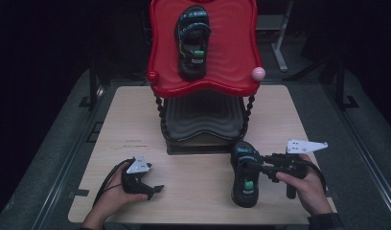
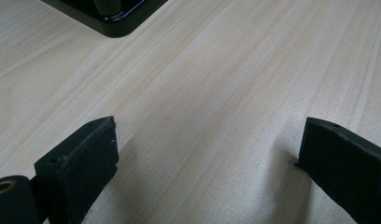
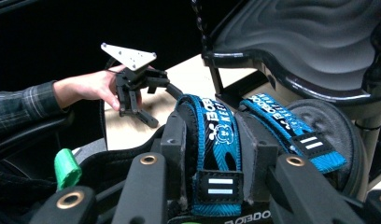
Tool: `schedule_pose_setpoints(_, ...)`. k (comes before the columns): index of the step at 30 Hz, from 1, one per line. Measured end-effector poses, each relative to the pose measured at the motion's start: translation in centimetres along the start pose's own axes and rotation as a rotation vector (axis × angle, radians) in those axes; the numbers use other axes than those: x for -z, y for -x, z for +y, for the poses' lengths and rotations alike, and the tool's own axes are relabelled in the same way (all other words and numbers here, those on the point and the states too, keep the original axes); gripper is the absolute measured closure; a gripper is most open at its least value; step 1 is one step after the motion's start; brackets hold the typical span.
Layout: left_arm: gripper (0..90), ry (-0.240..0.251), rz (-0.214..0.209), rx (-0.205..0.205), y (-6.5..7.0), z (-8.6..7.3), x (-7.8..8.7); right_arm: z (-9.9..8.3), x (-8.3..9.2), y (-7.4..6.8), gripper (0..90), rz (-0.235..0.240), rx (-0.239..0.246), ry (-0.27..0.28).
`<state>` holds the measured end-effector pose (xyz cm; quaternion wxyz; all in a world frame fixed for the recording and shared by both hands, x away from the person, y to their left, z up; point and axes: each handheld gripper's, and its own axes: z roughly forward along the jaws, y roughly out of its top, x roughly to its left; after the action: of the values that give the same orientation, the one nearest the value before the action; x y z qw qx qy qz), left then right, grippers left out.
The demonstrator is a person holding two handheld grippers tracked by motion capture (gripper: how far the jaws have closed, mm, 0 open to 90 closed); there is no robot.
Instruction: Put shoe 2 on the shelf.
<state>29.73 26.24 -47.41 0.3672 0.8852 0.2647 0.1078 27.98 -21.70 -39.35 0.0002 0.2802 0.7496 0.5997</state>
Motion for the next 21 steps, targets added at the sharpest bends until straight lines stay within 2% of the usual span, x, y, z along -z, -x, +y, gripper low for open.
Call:
schedule_pose_setpoints(5, 3.8, 0.0, 0.0, 0.001, 0.0, 0.0, 0.0, 0.7, 1.1, -0.7, 66.1, -0.003, 0.019, 0.007)
schedule_pose_setpoints(11, 3.8, 0.0, 0.0, 0.001, 0.0, 0.0, 0.0, 2.3, 3.0, -1.5, 66.1, -0.018, 0.041, 0.043)
schedule_pose_setpoints(19, 3.8, 0.001, 0.001, 0.003, 0.0, 0.0, 0.0, 5.5, 5.7, -1.8, 66.2, -0.042, 0.073, 0.098)
schedule_pose_setpoints(21, 3.8, 0.0, 0.003, 0.0, -0.1, 0.0, 0.0, 6.7, 6.6, -1.8, 66.2, -0.052, 0.087, 0.118)
